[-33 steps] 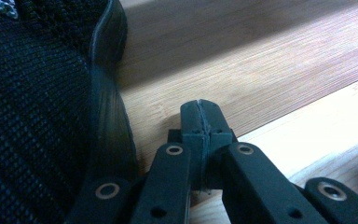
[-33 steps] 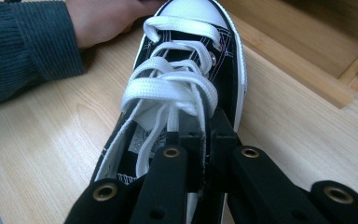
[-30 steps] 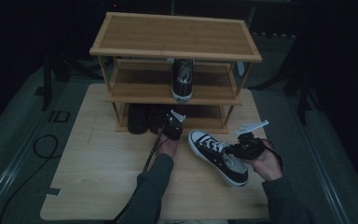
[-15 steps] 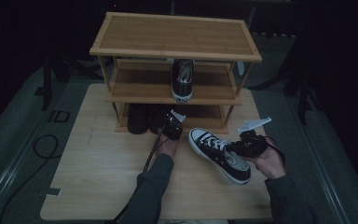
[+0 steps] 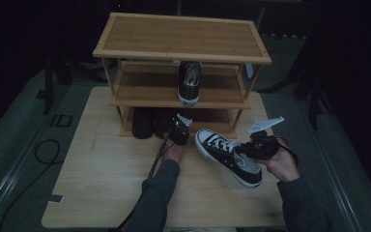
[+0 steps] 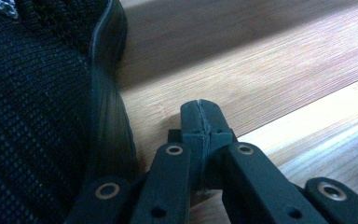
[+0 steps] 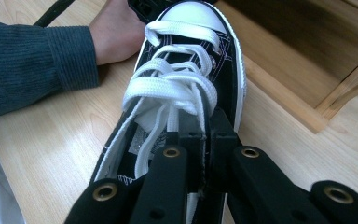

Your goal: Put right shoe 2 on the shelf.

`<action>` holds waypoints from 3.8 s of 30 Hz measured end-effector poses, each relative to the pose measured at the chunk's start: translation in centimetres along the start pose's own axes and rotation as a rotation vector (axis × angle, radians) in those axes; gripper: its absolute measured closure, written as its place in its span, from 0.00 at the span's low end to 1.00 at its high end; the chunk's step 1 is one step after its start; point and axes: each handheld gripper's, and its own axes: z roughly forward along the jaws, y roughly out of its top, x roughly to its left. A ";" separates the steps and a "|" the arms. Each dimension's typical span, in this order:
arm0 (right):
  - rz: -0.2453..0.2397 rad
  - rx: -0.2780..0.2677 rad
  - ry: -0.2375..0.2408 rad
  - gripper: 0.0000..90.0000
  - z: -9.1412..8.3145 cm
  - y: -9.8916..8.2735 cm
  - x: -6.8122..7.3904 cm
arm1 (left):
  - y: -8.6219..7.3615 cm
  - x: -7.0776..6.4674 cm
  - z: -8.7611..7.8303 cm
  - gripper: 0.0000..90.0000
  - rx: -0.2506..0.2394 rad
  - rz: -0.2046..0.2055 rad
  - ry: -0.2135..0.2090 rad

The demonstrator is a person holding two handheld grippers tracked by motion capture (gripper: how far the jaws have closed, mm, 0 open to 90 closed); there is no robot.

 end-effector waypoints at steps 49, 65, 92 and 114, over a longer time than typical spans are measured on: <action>-0.049 -0.075 0.001 0.97 -4.0 3.9 0.1 | 0.0 0.0 0.0 1.00 0.000 -0.006 -0.003; -0.046 -0.109 -0.013 0.98 -5.4 4.7 -0.3 | 0.0 0.0 0.0 1.00 -0.003 -0.010 -0.004; -0.027 -0.124 -0.044 0.98 -6.3 6.4 -1.5 | 0.0 0.0 0.0 1.00 -0.002 -0.007 -0.002; 0.044 -0.162 -0.086 0.97 -6.0 8.3 -4.0 | 0.0 0.1 0.0 1.00 0.001 -0.002 -0.004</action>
